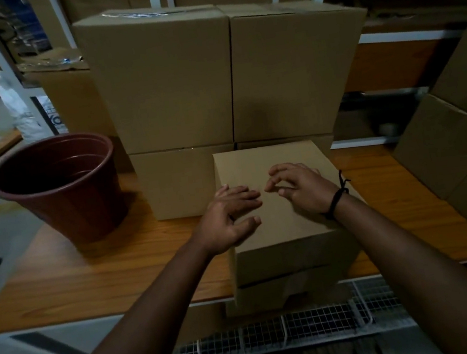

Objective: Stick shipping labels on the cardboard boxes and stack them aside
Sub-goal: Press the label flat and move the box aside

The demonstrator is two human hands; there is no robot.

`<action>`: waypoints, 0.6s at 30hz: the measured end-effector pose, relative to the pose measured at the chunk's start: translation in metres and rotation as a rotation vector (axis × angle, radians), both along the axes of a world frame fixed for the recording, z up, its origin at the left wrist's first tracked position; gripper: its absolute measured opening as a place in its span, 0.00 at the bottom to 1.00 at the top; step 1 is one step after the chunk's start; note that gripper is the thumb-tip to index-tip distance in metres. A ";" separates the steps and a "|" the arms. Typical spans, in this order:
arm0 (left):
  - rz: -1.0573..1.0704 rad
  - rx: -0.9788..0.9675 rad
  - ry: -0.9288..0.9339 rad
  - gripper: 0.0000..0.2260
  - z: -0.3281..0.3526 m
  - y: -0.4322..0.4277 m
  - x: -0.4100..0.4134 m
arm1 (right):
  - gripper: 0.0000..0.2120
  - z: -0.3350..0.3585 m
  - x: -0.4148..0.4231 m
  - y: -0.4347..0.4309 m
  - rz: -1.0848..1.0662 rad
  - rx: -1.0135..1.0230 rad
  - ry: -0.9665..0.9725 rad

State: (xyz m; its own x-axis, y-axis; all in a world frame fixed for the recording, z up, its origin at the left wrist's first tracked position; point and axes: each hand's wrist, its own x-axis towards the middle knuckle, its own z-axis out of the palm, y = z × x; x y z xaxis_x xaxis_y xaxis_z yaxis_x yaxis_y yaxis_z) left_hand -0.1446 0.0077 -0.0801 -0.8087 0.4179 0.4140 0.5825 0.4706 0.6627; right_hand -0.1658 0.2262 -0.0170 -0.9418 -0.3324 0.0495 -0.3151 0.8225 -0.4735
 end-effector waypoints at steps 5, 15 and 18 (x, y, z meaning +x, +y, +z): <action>-0.001 -0.015 0.011 0.25 -0.002 -0.001 -0.003 | 0.15 0.000 0.001 0.000 -0.009 0.002 0.001; 0.009 -0.007 0.018 0.24 -0.005 -0.001 -0.004 | 0.13 0.001 0.003 0.001 0.003 -0.029 -0.014; 0.015 -0.006 0.021 0.24 -0.005 -0.001 -0.004 | 0.15 0.001 0.003 0.001 0.023 0.000 -0.015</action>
